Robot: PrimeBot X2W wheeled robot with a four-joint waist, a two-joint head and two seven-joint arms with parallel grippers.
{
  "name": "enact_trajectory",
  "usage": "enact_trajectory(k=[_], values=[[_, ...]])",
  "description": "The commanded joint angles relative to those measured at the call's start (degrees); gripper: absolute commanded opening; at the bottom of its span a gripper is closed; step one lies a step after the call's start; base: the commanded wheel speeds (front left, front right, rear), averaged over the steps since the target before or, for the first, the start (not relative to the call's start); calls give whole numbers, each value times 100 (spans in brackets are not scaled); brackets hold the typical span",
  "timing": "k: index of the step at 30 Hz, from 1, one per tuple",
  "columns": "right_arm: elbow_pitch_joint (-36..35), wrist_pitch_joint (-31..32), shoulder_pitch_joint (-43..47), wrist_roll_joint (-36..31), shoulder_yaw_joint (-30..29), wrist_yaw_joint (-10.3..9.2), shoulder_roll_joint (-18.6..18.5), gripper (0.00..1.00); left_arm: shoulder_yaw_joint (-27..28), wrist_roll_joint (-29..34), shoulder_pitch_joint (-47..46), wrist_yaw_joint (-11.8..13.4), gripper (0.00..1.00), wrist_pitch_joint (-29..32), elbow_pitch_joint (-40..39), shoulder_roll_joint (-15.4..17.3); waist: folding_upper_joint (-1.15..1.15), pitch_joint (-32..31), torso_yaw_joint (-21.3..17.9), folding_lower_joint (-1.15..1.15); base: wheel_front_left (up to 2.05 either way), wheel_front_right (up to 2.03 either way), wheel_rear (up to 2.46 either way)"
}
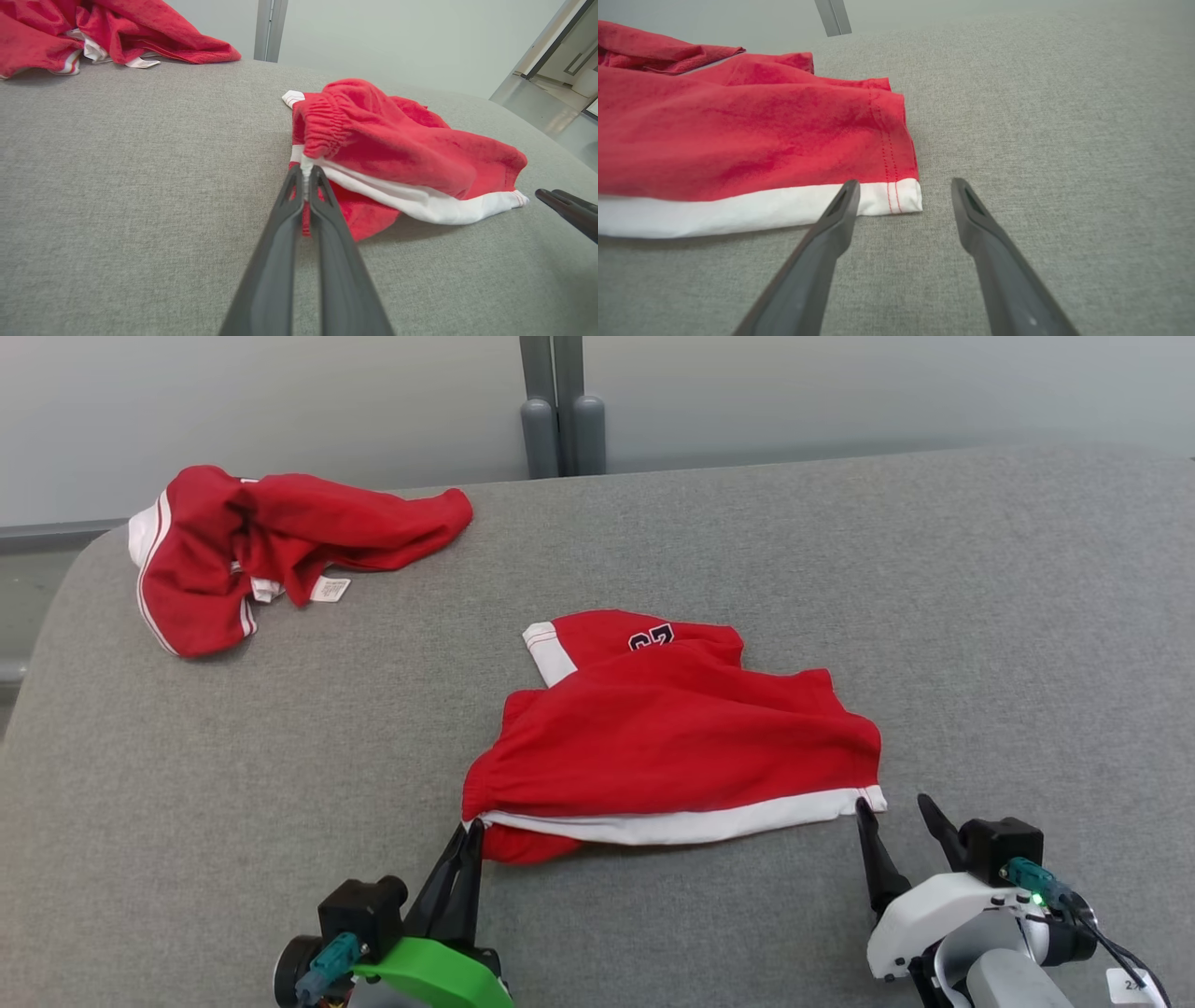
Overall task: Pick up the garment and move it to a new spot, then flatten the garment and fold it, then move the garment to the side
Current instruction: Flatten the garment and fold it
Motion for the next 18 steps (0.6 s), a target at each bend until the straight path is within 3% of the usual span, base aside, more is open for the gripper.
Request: enact_trajectory(k=[1, 4, 7, 10, 13, 16, 18], values=[[78, -17, -106, -92, -17, 0, -13, 100, -7, -28, 51, 17, 0, 6, -25, 53, 0, 15, 58, 0, 0, 0, 0], [289, -17, -227, -368, -20, 0, -14, 100, -38, -24, 34, 17, 0, 21, -40, 60, 0, 50, 133, 0, 0, 0, 0], [481, -17, -317, -574, -25, 0, -15, 81, -59, -26, 17, 23, 0, 36, -52, 64, 0, 79, 186, 0, 0, 0, 0], [690, -17, -411, -722, -27, 0, -15, 69, -76, -32, 5, 37, 0, 45, -67, 71, 0, 113, 223, 0, 0, 0, 0], [876, -17, -492, -816, -53, 0, -14, 69, -86, -45, -11, 40, 0, 46, -73, 78, 0, 151, 253, 0, 0, 0, 0], [1006, -15, -582, -869, -52, 0, -13, 85, -83, -55, -44, 54, 0, 43, -89, 90, 0, 203, 274, 0, 0, 0, 0], [1116, -7, -631, -904, -47, 0, -13, 81, -80, -60, -60, 53, 0, 39, -96, 92, 0, 232, 283, 0, 0, 0, 0]])
